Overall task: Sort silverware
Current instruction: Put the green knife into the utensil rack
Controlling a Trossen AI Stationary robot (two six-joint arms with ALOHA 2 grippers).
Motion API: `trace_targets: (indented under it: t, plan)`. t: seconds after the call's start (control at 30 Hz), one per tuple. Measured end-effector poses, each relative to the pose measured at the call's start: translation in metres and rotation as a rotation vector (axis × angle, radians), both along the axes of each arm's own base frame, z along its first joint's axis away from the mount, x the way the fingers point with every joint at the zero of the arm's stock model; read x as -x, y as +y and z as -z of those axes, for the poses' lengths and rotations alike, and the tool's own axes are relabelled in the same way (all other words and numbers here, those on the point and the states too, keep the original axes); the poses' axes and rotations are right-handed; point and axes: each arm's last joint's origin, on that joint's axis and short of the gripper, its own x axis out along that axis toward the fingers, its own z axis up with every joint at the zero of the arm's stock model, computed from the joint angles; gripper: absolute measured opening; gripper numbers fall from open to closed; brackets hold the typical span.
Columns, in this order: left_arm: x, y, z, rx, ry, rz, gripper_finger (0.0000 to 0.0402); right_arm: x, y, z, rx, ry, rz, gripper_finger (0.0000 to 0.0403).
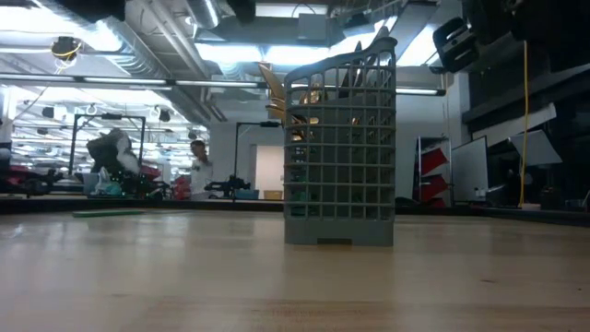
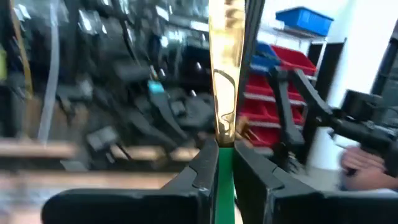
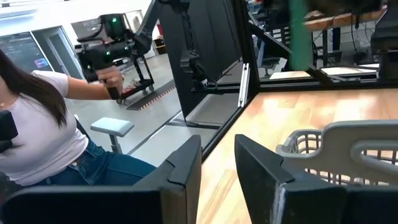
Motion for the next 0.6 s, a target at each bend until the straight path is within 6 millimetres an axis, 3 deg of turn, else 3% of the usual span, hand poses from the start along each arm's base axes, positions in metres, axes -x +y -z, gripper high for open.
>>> trace_targets:
  t: [0.23, 0.6]
  plan:
    - [0.009, 0.033, -0.026, -0.181, -0.134, -0.19, 0.0036, 0.0, 0.0, 0.0, 0.001, -0.002, 0.006, 0.0099]
    - [0.0, 0.089, -0.018, -0.291, -0.083, -0.453, 0.0036, 0.0, 0.0, 0.0, 0.048, -0.037, 0.01, 0.0099]
